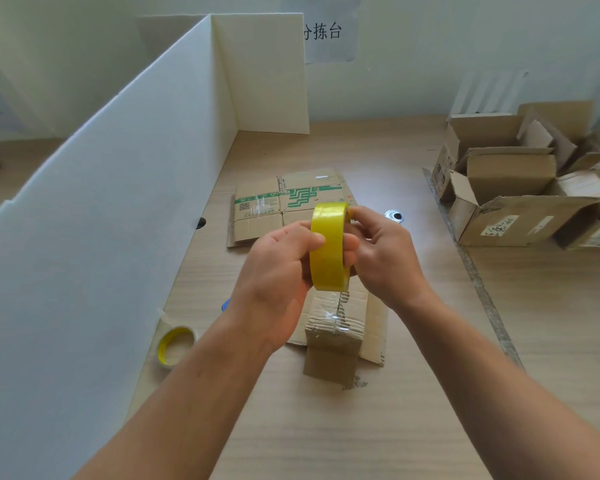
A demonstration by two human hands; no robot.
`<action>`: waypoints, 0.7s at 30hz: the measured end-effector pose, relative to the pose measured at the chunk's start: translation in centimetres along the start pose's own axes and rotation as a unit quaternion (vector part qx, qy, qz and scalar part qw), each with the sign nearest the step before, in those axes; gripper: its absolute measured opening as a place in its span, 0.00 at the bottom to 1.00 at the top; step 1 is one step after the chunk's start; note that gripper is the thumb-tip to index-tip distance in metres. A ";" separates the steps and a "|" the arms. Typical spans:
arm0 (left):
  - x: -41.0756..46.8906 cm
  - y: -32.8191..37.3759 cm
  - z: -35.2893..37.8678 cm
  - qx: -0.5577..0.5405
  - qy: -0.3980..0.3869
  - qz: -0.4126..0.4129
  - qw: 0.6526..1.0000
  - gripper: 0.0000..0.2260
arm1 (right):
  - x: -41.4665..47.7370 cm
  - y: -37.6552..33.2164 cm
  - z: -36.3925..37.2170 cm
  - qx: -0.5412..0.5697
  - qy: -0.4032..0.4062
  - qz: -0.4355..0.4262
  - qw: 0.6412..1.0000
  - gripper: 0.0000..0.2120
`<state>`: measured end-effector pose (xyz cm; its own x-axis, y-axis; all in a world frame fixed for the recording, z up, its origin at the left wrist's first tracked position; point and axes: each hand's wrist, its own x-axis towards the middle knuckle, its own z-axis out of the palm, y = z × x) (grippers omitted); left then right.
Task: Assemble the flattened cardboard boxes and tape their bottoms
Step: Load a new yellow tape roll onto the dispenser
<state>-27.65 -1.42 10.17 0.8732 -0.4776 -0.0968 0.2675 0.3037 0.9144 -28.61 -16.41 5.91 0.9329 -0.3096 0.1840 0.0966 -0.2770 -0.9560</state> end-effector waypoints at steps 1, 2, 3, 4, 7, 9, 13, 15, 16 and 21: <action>0.1 0.2 0.0 -0.003 0.010 -0.007 1.000 0.14 | 0.0 -0.1 0.0 -0.004 0.006 -0.008 1.000 0.09; 0.2 0.4 0.0 -0.007 0.019 -0.016 1.000 0.13 | 0.0 -0.1 0.0 -0.012 0.012 -0.015 1.000 0.09; 0.3 0.6 0.0 -0.009 0.025 -0.027 0.999 0.12 | 0.1 -0.2 0.0 -0.020 0.016 -0.022 0.999 0.09; 0.4 0.8 -0.1 -0.006 0.028 -0.037 0.999 0.11 | 0.1 -0.3 0.0 -0.025 0.018 -0.026 0.999 0.09; 0.4 0.7 -0.2 -0.006 0.020 -0.049 0.999 0.11 | 0.2 -0.3 0.0 -0.030 0.012 -0.032 0.999 0.09; 0.3 0.2 -0.3 -0.009 0.009 -0.043 0.999 0.12 | 0.4 -0.1 0.0 -0.026 0.005 -0.026 0.999 0.09; 0.4 -0.6 -0.2 -0.003 0.002 -0.023 1.000 0.15 | 0.6 0.1 0.0 0.001 -0.019 0.019 1.000 0.10; 0.4 -0.8 -0.1 0.000 -0.011 -0.012 1.000 0.16 | 0.6 0.2 -0.1 0.020 -0.032 0.040 0.998 0.11; 0.4 -0.9 -0.1 -0.001 -0.020 -0.009 1.000 0.16 | 0.6 0.1 -0.2 0.029 -0.038 0.050 0.998 0.12; 0.2 -1.0 0.4 0.030 -0.032 0.022 0.999 0.18 | 0.7 -0.2 -0.3 0.093 -0.063 0.103 0.988 0.11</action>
<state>-27.89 -2.13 9.33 0.8553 -0.5172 -0.0323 0.2029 0.2769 0.9392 -28.03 -16.83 6.29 0.9742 -0.2228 -0.0372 -0.0485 -0.0453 -0.9978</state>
